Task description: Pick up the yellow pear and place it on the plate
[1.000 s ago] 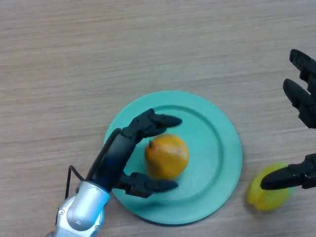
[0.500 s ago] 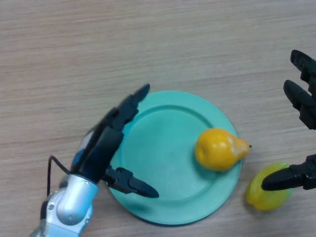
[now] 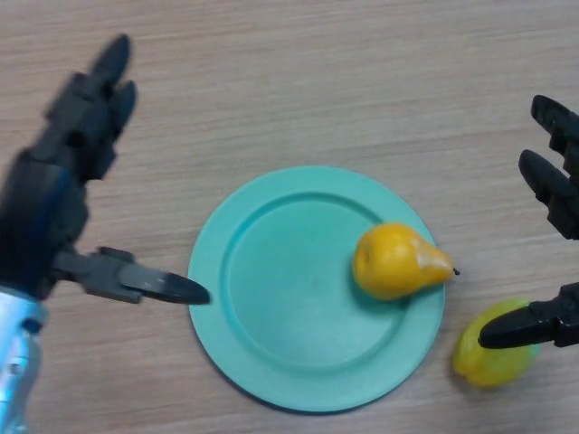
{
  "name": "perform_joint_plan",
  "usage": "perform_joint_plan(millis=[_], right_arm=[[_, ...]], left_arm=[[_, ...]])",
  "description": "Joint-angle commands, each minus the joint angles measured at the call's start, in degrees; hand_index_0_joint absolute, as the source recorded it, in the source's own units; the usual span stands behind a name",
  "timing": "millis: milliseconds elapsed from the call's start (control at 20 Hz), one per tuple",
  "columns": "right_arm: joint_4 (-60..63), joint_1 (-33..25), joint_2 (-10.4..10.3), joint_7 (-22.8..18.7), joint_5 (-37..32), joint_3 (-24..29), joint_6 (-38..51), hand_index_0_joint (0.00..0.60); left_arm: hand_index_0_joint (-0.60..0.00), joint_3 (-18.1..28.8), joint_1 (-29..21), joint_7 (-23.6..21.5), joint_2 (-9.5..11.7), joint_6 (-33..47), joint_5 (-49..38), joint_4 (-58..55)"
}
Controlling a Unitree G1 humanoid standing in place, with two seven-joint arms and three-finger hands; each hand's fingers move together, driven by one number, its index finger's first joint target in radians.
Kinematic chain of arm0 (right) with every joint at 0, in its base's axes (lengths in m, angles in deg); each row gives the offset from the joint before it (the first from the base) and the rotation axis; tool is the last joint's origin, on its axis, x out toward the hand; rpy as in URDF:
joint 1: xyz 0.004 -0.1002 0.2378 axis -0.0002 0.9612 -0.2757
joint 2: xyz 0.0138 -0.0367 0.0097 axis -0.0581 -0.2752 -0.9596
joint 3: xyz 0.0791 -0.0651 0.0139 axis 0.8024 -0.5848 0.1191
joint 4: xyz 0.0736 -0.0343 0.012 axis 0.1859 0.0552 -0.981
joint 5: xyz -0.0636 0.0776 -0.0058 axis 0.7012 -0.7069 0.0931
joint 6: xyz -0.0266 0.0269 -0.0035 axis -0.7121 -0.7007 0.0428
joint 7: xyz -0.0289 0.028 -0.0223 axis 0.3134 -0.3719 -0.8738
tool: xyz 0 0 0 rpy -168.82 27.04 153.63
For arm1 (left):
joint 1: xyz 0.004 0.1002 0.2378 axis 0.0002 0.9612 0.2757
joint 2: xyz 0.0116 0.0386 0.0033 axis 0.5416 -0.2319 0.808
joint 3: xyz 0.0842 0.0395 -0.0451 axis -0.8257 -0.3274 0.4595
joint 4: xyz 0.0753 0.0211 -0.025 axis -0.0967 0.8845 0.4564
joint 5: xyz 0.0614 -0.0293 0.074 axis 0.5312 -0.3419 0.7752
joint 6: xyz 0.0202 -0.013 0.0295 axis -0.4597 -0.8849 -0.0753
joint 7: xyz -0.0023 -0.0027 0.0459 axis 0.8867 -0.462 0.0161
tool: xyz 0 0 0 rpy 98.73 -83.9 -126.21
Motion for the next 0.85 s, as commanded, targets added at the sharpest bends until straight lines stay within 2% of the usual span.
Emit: perform_joint_plan(millis=[50,250,550,850], right_arm=[[-2.16,-1.36,1.78,-0.45,-0.77,2.98,10.3,0.0],[-3.73,-0.47,1.61,-0.23,-1.04,3.71,9.87,0.0],[-3.33,-0.69,1.16,-1.97,-1.14,2.65,13.96,0.0],[-3.53,-1.64,1.94,-2.58,-3.76,2.98,10.69,0.0]], left_arm=[[0.0,6.68,-1.52,0.81,3.47,1.84,-6.93,-4.09],[0.0,8.33,-1.55,2.03,5.01,-3.14,-7.7,-5.06],[0.0,8.38,-0.93,2.0,4.34,-4.45,-6.33,-6.81],[0.0,8.18,-1.37,-0.93,4.17,-4.4,-3.49,-7.91]])
